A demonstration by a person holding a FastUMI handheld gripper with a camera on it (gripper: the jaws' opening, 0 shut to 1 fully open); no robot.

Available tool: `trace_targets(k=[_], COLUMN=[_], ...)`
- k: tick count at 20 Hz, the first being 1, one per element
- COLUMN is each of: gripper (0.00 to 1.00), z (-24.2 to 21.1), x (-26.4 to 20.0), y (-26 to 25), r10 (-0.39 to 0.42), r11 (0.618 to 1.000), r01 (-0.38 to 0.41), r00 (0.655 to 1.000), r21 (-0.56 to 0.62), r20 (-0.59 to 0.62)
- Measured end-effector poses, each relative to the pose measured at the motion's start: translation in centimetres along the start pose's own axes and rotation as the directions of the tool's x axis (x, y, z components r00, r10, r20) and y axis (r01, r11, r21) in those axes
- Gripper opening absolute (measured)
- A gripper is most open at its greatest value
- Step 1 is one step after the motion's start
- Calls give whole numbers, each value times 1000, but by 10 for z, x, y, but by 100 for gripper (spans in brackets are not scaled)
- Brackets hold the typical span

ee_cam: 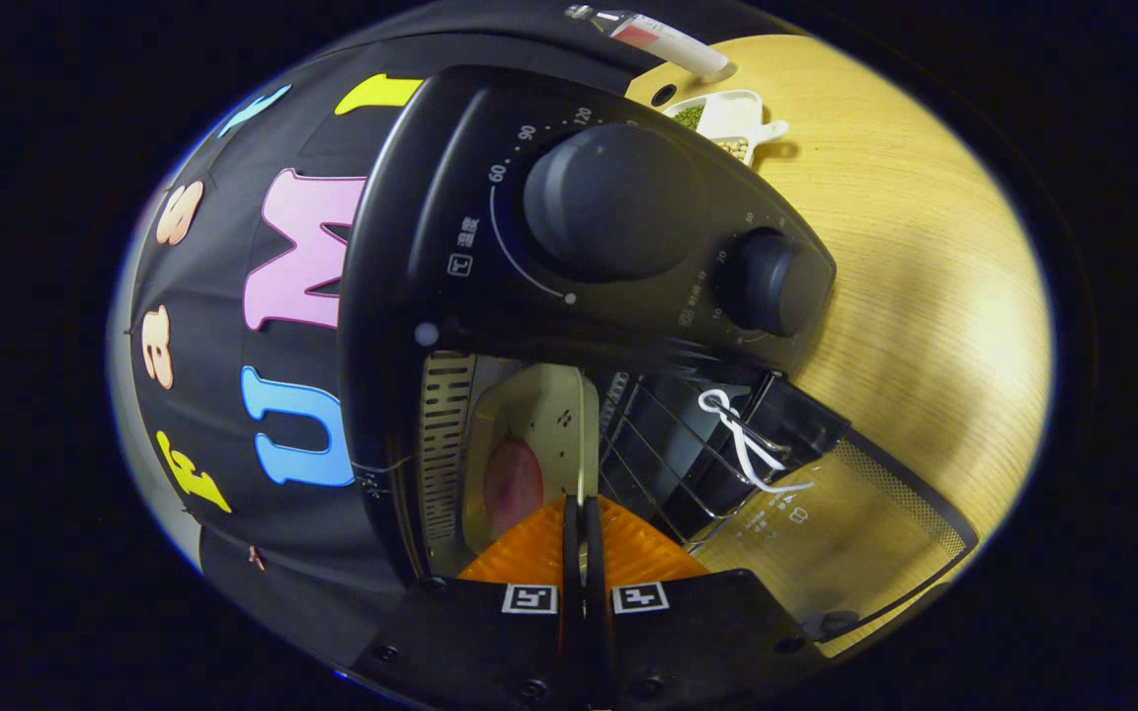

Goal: Open the toaster oven, put the food inside, and close the toaster oven door.

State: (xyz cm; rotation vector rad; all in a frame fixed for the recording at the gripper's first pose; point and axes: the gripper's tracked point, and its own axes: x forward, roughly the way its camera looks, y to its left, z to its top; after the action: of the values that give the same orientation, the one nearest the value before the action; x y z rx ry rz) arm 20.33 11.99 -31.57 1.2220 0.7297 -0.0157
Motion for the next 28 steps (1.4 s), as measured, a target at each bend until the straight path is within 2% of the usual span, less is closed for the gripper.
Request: trace_targets(k=[3, 6, 7, 8, 10, 11, 12, 13, 16, 19, 23, 28], gripper=[8, 17, 29, 37, 76, 77, 81, 99, 99, 99, 99, 99], z=[-6, -2, -3, -7, -14, -17, -21, -23, -31, -40, -59, -91], x=[-2, -14, -17, -22, -37, -47, -59, -65, -94, -120, -142, -146], y=[-5, 9, 12, 13, 10, 9, 7, 5, -2, -14, -36, -67], r10=[-45, -4, 0, 2, -17, -26, -39, -54, -95, -135, -193, -273], r11=[998, 998, 998, 996, 991, 987, 982, 976, 939, 861, 721, 544], r01=[45, 6, 3, 0, 18, 25, 37, 51, 87, 122, 148, 156], r00=[999, 999, 999, 1000, 1000, 1000, 999, 998, 995, 991, 981, 962], r21=[-38, -62, -69, -84, -134, -158, -184, -213, -333, -494, -677, -824], r20=[1, 34, 34, 28, 5, -3, -6, -9, -9, 9, 9, 2])
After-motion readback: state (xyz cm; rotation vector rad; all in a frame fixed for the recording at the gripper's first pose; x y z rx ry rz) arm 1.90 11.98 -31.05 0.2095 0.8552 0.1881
